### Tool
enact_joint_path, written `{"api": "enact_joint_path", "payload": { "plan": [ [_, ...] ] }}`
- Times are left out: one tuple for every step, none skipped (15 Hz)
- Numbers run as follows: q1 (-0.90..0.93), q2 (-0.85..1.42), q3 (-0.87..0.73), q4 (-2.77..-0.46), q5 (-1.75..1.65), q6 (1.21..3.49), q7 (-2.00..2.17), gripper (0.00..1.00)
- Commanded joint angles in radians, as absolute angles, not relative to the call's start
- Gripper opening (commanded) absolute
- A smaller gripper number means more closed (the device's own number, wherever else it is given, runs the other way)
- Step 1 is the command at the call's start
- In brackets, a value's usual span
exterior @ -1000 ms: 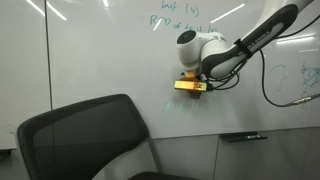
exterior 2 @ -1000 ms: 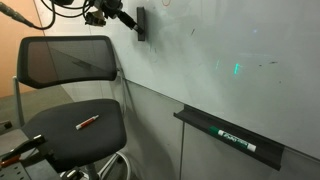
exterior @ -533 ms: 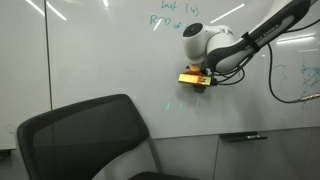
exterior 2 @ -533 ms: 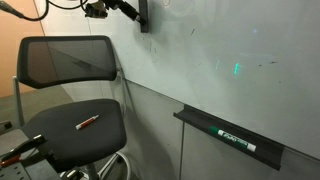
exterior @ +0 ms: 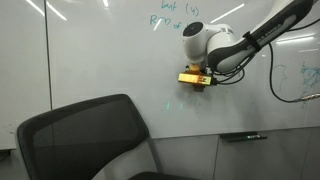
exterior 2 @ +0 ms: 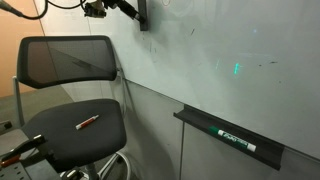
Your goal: Use the duster to erase some of the writings at the bottom of the whiteboard
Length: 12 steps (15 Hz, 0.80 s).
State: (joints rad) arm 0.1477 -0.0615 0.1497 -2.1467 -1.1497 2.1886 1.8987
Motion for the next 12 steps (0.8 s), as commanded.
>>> {"api": "enact_joint_path", "payload": {
  "plan": [
    [0.141, 0.031, 0.145, -2.085, -1.171, 2.272, 1.868, 0.33],
    [0.141, 0.059, 0.145, -2.075, -1.17, 2.282, 1.863, 0.33],
    [0.141, 0.092, 0.145, -2.065, -1.168, 2.289, 1.855, 0.33],
    [0.142, 0.119, 0.144, -2.057, -1.166, 2.293, 1.846, 0.33],
    [0.141, 0.141, 0.142, -2.056, -1.163, 2.311, 1.836, 0.33],
    [0.143, 0.161, 0.142, -2.056, -1.162, 2.333, 1.823, 0.33],
    [0.147, 0.18, 0.144, -2.059, -1.162, 2.348, 1.81, 0.33],
    [0.15, 0.199, 0.147, -2.062, -1.158, 2.37, 1.781, 0.33],
    [0.154, 0.219, 0.155, -2.072, -1.142, 2.411, 1.728, 0.33],
    [0.159, 0.237, 0.159, -2.076, -1.135, 2.434, 1.694, 0.33],
    [0.165, 0.255, 0.165, -2.084, -1.121, 2.462, 1.661, 0.33],
    [0.167, 0.273, 0.169, -2.09, -1.106, 2.493, 1.623, 0.33]
  ]
}}
